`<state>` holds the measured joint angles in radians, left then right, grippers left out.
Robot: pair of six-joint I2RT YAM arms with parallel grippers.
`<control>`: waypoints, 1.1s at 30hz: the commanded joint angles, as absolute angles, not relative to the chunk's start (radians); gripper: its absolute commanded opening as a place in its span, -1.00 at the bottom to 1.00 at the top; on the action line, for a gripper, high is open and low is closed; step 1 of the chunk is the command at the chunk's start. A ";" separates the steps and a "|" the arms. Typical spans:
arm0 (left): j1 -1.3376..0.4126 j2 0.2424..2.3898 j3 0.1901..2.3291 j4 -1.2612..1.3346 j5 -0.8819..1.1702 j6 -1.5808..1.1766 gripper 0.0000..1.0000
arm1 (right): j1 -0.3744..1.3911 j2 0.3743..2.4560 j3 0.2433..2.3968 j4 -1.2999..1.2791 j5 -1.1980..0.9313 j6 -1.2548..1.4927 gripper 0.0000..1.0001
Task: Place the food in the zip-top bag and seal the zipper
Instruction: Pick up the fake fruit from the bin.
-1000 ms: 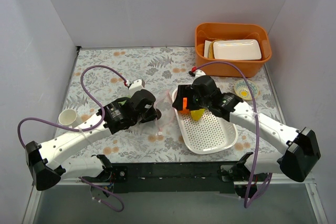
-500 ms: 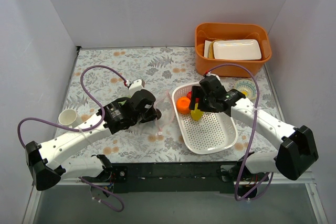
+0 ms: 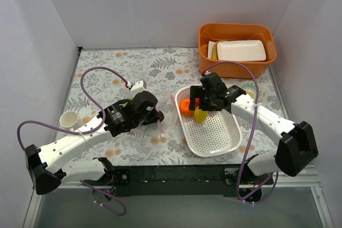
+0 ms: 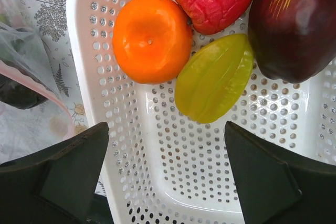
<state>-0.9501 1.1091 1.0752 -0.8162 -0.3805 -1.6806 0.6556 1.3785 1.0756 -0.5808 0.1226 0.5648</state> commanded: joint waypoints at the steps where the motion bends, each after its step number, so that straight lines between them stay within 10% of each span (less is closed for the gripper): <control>1: -0.943 1.086 1.086 -0.815 -0.390 -1.677 -1.00 | 0.641 1.391 1.094 -0.560 0.072 0.541 0.96; 16: -0.943 1.072 1.081 -0.825 -0.394 -1.681 -1.00 | 0.588 1.376 1.016 -0.543 0.089 0.615 0.82; 33: -0.943 1.077 1.083 -0.833 -0.408 -1.675 -1.00 | 0.511 1.431 0.945 -0.463 0.037 0.626 -0.10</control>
<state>-0.9501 1.1061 1.0752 -0.8169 -0.3817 -1.6794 0.5331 1.4204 0.9695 -0.5194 0.0723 0.6254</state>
